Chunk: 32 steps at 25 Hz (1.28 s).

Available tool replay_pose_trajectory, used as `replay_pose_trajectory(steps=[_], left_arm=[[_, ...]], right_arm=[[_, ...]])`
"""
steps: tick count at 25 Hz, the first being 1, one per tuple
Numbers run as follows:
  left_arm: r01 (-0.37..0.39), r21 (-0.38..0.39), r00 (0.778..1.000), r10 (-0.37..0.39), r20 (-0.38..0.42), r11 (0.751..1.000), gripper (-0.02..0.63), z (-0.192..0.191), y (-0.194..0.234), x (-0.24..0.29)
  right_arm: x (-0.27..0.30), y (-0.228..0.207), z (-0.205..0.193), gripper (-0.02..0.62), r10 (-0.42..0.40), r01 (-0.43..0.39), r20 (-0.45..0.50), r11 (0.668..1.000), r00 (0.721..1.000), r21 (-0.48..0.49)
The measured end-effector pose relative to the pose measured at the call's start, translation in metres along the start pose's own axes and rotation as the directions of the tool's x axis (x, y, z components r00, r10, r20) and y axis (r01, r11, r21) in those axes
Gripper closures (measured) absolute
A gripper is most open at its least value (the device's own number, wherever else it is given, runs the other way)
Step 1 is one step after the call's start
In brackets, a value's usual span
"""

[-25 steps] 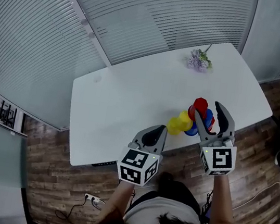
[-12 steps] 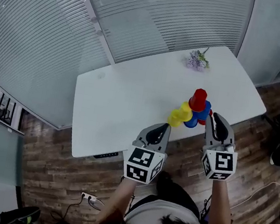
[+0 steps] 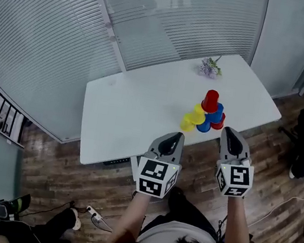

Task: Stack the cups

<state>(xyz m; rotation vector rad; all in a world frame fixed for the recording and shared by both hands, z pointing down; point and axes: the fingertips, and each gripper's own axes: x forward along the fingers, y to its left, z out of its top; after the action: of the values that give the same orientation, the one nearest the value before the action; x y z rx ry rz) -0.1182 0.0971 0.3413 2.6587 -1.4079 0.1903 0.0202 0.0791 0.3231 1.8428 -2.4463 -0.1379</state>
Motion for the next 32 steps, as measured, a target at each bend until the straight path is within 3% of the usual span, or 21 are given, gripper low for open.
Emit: replay_pose_trajectory(steps=[5,10,16,22,32], left_arm=[[-0.002,0.017,1.000,0.002,0.016,1.000,0.588,0.001,-0.016,-0.013],[-0.040,0.048,0.999,0.039,0.026,0.998,0.588,0.004,-0.026,-0.013],[-0.070,0.028,0.997,0.069,0.039,0.997,0.588,0.012,-0.041,0.006],[-0.146,0.002,0.988,0.146,0.043,0.989,0.588,0.017,-0.050,0.020],[-0.131,-0.015,0.991,0.131,0.039,0.991,0.588,0.026,-0.061,0.048]], right_arm=[[-0.018,0.008,0.007,0.568,0.009,-0.009,0.002,0.998,1.000,-0.068],[-0.026,0.004,0.011,0.568,0.023,-0.022,0.012,0.998,1.000,-0.053],[-0.024,-0.013,0.010,0.568,0.062,-0.062,0.001,0.996,0.998,-0.066],[-0.027,-0.019,0.012,0.568,0.132,-0.131,0.003,0.986,0.991,-0.105],[-0.009,-0.032,0.006,0.568,0.186,-0.187,-0.023,0.978,0.982,-0.094]])
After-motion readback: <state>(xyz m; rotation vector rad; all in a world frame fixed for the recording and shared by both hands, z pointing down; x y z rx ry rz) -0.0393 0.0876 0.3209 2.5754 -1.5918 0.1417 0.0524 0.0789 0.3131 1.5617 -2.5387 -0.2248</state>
